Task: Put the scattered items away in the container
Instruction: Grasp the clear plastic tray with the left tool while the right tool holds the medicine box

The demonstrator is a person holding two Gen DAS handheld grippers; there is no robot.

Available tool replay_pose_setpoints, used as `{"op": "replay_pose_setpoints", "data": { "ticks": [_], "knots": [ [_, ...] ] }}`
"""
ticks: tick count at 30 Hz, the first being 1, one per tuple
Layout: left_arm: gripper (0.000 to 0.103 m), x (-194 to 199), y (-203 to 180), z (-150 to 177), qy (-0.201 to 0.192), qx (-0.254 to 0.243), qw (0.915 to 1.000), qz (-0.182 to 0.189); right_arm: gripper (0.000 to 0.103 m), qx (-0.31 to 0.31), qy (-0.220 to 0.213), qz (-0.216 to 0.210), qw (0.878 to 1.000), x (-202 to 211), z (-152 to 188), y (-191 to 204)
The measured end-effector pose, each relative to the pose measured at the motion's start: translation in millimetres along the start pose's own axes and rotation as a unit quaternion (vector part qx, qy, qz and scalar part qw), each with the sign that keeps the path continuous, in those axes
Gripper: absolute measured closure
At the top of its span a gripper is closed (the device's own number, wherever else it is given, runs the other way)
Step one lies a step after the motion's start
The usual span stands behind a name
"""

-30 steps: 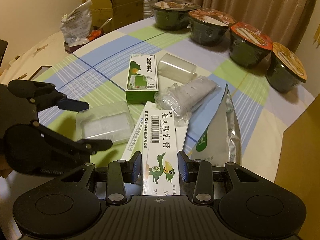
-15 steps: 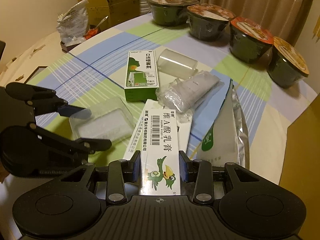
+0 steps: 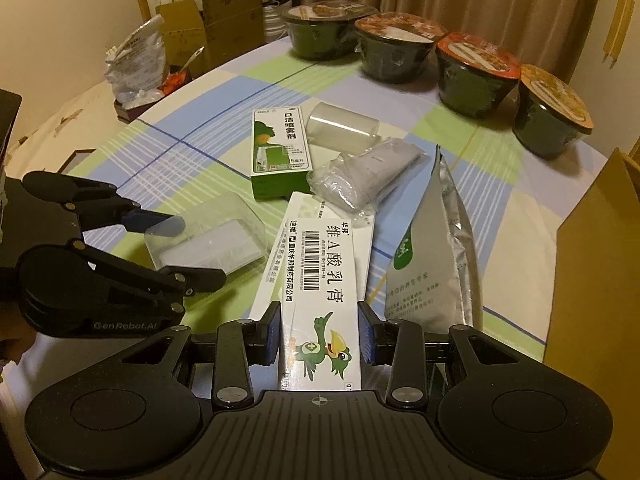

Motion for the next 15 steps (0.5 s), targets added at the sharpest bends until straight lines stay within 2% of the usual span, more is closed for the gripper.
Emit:
{"op": "replay_pose_setpoints", "data": {
  "ticks": [15],
  "knots": [
    [0.050, 23, -21, -1, -0.002, -0.017, 0.9998, -0.002, 0.062, -0.003, -0.005, 0.015, 1.000, 40, 9, 4]
  ]
}}
Point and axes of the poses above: each gripper's, at about its wrist camera, not at the fingertips, and x roughly against the way its jaws point, y to its left, z to its underside, the point moved 1 cm from there along -x, roughly the way its jaws point, and after that the axes turned 8 degrees about -x, right-handed, at the moved point
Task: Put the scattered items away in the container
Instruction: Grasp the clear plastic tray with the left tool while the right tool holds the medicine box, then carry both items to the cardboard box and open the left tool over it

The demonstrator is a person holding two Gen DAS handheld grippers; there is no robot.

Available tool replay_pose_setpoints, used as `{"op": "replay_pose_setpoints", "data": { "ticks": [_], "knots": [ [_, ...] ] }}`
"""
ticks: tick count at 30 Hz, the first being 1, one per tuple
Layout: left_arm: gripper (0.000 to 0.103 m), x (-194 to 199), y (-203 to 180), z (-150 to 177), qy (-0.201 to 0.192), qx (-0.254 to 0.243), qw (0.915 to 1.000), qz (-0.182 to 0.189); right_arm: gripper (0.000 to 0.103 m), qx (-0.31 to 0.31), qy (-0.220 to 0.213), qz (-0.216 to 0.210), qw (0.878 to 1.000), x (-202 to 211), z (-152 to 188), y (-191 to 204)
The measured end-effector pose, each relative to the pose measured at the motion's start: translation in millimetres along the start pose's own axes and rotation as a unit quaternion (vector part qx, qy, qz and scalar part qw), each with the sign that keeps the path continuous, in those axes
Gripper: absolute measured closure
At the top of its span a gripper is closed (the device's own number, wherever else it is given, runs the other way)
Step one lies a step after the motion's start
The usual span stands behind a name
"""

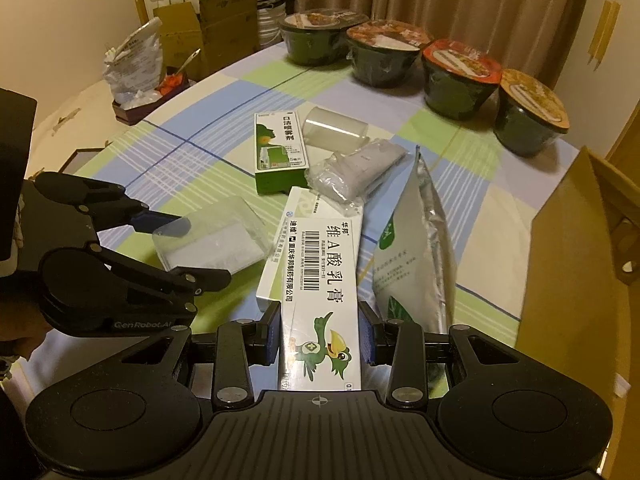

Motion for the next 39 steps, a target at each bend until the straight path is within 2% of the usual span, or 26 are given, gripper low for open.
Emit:
{"op": "replay_pose_setpoints", "data": {
  "ticks": [9, 22, 32, 39],
  "knots": [
    [0.050, 35, -10, -3, -0.008, 0.010, 0.9999, -0.004, 0.062, -0.018, -0.020, 0.011, 1.000, 39, 2, -7],
    [0.050, 98, -41, -28, -0.040, -0.012, 0.9991, -0.005, 0.062, -0.054, -0.061, 0.028, 0.996, 108, 16, -25],
    [0.050, 121, -89, -57, -0.061, -0.050, 0.9969, 0.008, 0.062, -0.100, -0.090, 0.054, 0.989, 153, 34, -71],
    [0.050, 122, -134, -82, -0.074, -0.060, 0.9940, 0.055, 0.062, -0.135, -0.106, 0.088, 0.981, 181, 45, -122]
  ]
}}
Point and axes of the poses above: each gripper's, at about its wrist camera, not at the fingertips, and x roughly against the way its jaws point, y to its left, z to its underside, the point moved 1 cm from there along -x, roughly the way its jaws point, and after that the axes turned 8 degrees about -x, right-handed, at the moved point
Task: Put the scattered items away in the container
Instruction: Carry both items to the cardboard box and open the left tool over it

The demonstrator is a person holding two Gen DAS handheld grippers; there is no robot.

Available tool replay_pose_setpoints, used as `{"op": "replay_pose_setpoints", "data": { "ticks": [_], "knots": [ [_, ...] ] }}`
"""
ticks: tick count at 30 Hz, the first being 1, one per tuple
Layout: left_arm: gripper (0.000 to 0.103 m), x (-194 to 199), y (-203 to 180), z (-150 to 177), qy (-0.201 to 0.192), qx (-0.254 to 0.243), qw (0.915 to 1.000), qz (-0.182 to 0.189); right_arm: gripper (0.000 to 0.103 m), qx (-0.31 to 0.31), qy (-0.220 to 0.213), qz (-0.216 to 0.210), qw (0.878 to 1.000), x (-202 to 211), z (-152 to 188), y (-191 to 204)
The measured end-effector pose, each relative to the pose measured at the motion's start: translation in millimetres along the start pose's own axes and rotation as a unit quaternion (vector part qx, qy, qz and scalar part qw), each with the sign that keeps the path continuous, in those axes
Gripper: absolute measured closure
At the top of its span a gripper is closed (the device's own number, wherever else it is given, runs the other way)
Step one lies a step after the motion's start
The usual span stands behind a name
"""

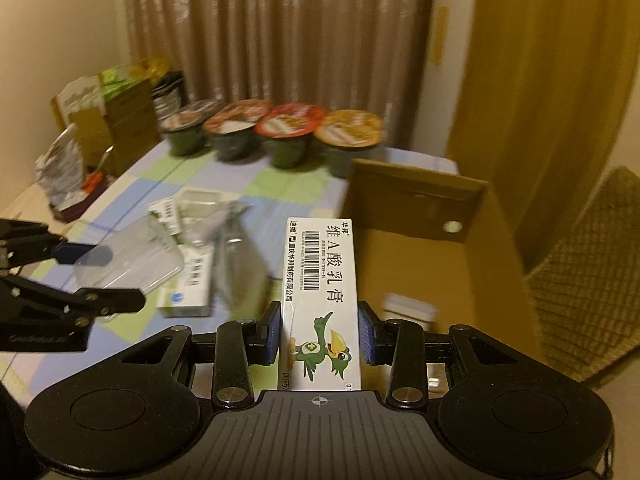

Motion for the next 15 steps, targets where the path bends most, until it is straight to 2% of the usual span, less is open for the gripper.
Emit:
{"op": "replay_pose_setpoints", "data": {
  "ticks": [8, 15],
  "knots": [
    [0.050, -27, -51, -40, -0.015, -0.016, 0.9981, 0.057, 0.062, -0.036, -0.006, 0.038, 0.999, 5, -4, -61],
    [0.050, -59, -80, -64, -0.015, -0.022, 0.9958, 0.088, 0.062, -0.049, -0.004, 0.049, 0.998, -1, -3, -89]
  ]
}}
Point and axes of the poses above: each gripper's, at about its wrist camera, not at the fingertips, and x roughly against the way its jaws point, y to its left, z to its underside, the point moved 1 cm from there along -x, roughly the way its jaws point, and after that the axes turned 8 degrees about -x, right-handed, at the moved point
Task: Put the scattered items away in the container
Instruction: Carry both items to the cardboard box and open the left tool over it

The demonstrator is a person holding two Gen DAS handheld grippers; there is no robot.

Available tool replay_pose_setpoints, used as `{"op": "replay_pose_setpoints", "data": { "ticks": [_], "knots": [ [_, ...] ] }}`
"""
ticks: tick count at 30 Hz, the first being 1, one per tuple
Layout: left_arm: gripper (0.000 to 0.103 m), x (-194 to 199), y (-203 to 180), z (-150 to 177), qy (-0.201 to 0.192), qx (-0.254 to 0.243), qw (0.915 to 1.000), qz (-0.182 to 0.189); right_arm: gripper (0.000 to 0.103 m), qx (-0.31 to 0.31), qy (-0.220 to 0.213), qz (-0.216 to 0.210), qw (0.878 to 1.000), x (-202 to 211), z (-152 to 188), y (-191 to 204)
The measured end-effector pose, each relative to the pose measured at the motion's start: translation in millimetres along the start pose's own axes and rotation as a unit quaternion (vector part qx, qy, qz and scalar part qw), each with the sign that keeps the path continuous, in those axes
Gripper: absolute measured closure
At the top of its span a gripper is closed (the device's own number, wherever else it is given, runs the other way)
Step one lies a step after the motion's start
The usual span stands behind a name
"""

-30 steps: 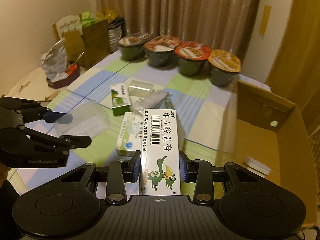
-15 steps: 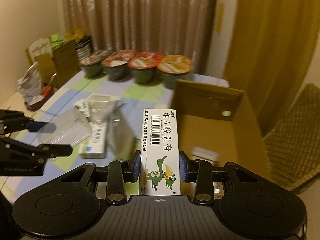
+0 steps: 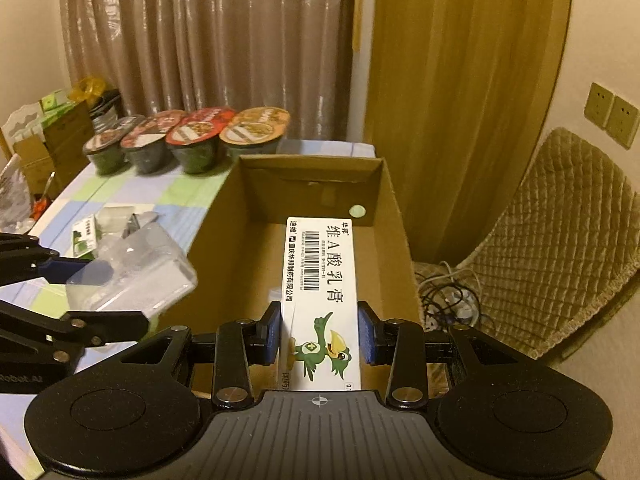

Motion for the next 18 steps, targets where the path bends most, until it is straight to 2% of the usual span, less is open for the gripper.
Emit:
{"op": "replay_pose_setpoints", "data": {
  "ticks": [7, 9, 10, 18],
  "knots": [
    [0.050, -29, -4, -9, 0.005, 0.004, 1.0000, 0.003, 0.062, -0.009, 0.005, 0.003, 1.000, -11, 0, -18],
    [0.043, -32, -4, -9, 0.006, 0.005, 1.0000, -0.004, 0.062, -0.010, 0.005, 0.004, 1.000, -14, 0, -20],
    [0.038, -33, -3, -9, 0.008, 0.004, 0.9999, -0.008, 0.062, -0.010, 0.006, 0.004, 1.000, -15, 0, -20],
    [0.038, -19, 4, -2, 0.010, 0.000, 0.9996, -0.026, 0.062, -0.014, 0.011, -0.001, 1.000, -19, 4, -21]
  ]
}}
Point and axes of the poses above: each gripper's, at about its wrist camera, not at the fingertips, and x roughly against the way its jaws point, y to its left, z to its underside, the point moved 1 cm from there along -x, roughly the way its jaws point, and after that the axes turned 8 degrees about -x, right-handed, at the moved point
